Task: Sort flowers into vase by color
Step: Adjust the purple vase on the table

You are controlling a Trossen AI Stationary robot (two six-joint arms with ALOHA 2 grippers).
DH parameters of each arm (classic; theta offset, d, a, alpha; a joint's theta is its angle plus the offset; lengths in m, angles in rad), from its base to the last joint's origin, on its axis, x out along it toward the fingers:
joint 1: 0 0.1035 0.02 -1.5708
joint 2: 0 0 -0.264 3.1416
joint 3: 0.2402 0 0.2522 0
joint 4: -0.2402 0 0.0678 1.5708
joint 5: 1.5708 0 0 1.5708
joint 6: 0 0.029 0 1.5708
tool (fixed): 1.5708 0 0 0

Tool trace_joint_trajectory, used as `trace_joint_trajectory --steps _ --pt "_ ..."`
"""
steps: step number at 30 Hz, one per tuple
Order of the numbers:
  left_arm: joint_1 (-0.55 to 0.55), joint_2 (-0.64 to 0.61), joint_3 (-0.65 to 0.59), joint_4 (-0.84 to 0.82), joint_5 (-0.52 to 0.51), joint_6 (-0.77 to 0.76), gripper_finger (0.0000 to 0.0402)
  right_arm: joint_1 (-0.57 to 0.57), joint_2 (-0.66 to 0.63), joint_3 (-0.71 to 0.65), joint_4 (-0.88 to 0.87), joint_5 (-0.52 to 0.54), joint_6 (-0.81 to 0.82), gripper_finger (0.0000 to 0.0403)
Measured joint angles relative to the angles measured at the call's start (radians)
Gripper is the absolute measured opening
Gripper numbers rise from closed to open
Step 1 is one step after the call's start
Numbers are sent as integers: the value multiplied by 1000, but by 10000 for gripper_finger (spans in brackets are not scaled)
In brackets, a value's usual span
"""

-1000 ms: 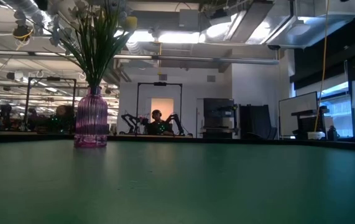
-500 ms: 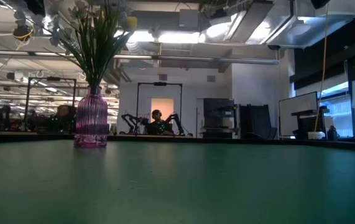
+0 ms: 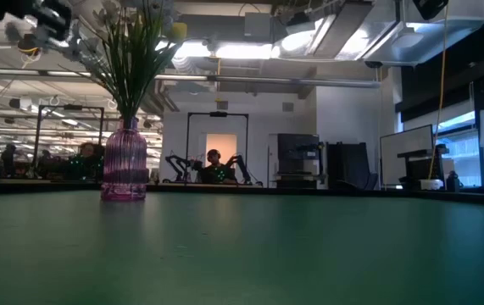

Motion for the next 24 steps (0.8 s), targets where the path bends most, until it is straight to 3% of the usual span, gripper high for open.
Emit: trace_joint_trajectory --steps 5,13,24 --pt "-30 0 -87 -28 -60 -99 53 0 0 0 2 11 2 172" --pt "-71 -1 -148 -4 -111 -124 53 0 8 0 10 27 2 172" --pt "-72 0 -158 -131 -481 -124 53 0 20 0 7 27 10 172"
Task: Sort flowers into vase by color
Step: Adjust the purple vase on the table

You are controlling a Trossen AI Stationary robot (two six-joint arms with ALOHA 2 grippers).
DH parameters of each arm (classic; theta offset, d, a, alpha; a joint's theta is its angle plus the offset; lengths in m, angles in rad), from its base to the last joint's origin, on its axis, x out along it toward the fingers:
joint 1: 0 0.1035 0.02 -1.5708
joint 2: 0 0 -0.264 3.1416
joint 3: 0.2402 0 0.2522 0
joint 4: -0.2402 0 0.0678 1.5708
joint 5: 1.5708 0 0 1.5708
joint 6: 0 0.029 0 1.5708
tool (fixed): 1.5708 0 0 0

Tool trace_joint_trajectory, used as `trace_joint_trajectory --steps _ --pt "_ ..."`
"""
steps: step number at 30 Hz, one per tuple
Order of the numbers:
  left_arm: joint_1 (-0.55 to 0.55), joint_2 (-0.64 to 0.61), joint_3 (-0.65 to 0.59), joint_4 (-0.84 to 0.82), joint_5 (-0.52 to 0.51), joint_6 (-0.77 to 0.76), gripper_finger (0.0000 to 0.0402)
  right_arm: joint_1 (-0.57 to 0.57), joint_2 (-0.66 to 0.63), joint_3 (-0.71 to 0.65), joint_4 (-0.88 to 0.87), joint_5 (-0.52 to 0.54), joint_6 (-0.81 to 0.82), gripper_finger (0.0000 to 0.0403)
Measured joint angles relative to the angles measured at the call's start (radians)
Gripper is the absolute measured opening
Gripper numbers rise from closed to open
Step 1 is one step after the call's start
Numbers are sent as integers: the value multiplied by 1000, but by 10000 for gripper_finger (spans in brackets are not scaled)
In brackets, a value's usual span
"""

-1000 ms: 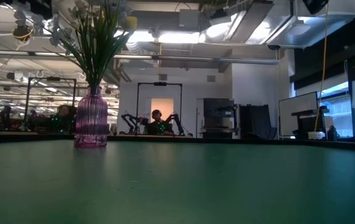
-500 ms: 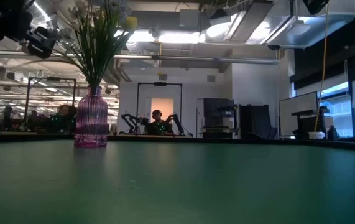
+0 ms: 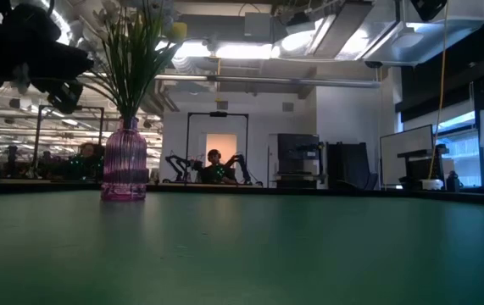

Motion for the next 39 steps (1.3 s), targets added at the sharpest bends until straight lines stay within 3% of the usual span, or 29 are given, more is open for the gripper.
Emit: trace_joint_trajectory --steps 23,26,30,32,35,39 --pt "1 74 0 5 -73 132 53 -1 -1 0 -28 -27 21 170" --pt "1 74 0 11 -115 133 52 -36 -2 0 -27 -87 1 149" --pt "1 73 0 16 -148 157 52 -133 -3 -43 51 -177 -58 89" --pt "1 73 2 17 -186 222 53 -197 -5 -79 106 -234 -89 52" --pt "1 73 2 32 -336 286 53 -283 -27 -130 170 -306 -109 10" --pt "1 73 3 39 -485 315 53 -335 -40 -179 200 -381 -107 22"
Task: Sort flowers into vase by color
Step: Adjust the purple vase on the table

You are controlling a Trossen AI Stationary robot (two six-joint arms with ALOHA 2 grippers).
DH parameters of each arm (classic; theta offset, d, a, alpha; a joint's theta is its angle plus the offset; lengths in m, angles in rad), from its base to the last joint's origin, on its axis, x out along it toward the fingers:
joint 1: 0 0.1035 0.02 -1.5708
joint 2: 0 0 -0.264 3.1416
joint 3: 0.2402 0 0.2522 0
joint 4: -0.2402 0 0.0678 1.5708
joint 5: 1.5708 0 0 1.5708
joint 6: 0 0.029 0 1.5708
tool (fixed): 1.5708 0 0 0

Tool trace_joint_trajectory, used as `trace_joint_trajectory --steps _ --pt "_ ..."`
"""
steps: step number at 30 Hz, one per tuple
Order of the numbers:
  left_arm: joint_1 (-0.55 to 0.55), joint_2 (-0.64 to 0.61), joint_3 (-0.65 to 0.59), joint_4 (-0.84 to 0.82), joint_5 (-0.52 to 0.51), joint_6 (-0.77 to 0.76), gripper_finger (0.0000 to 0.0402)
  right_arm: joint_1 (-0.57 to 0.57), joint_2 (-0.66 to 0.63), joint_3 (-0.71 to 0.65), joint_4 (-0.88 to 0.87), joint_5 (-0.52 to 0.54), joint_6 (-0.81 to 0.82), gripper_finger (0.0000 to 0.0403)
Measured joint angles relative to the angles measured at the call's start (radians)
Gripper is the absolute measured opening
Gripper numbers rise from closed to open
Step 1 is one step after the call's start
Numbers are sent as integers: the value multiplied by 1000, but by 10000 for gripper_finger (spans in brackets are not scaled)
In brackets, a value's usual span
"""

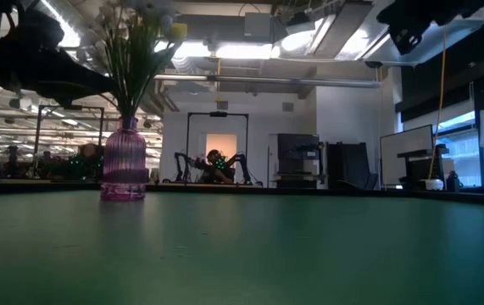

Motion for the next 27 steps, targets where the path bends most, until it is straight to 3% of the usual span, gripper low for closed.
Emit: trace_joint_trajectory --steps 14,27 --pt "0 9 1 0 -47 0 53 2 -3 -34 -26 -7 20 12" --pt "0 175 1 0 -93 -28 53 3 -4 -33 -28 -40 28 7"
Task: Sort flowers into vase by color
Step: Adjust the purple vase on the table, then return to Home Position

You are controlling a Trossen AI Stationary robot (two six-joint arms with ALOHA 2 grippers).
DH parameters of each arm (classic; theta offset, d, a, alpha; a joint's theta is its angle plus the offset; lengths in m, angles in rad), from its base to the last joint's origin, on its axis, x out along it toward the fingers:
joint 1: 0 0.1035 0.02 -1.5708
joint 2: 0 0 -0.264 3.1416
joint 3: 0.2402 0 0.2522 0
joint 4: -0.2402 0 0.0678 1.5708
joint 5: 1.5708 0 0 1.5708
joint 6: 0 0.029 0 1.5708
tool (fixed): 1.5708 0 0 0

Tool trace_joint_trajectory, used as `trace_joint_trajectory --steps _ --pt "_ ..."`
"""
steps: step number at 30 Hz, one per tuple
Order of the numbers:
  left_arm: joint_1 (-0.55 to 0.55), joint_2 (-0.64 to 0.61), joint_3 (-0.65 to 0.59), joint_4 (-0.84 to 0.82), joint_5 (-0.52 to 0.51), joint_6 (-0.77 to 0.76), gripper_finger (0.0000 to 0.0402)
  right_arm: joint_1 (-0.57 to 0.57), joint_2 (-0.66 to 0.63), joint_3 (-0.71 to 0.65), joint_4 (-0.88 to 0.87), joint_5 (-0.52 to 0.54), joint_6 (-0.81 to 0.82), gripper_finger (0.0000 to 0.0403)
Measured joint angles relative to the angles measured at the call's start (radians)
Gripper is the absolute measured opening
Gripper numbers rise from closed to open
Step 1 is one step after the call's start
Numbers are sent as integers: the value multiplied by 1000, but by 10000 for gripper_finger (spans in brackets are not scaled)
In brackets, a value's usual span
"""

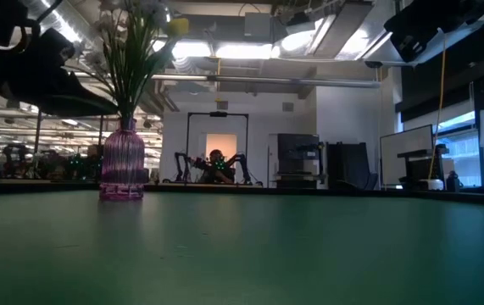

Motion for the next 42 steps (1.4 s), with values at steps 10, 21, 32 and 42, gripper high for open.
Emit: trace_joint_trajectory --steps 10,21,32,42 --pt "-1 3 0 0 31 -133 53 0 0 0 0 0 2 9" --pt "0 -9 50 -52 250 -103 53 0 -49 2 14 -51 -22 9" --pt "8 -148 80 -240 248 -183 53 0 -229 -171 97 -51 15 9" --pt "8 -213 53 -222 299 -206 53 0 -248 -348 395 -35 12 9"
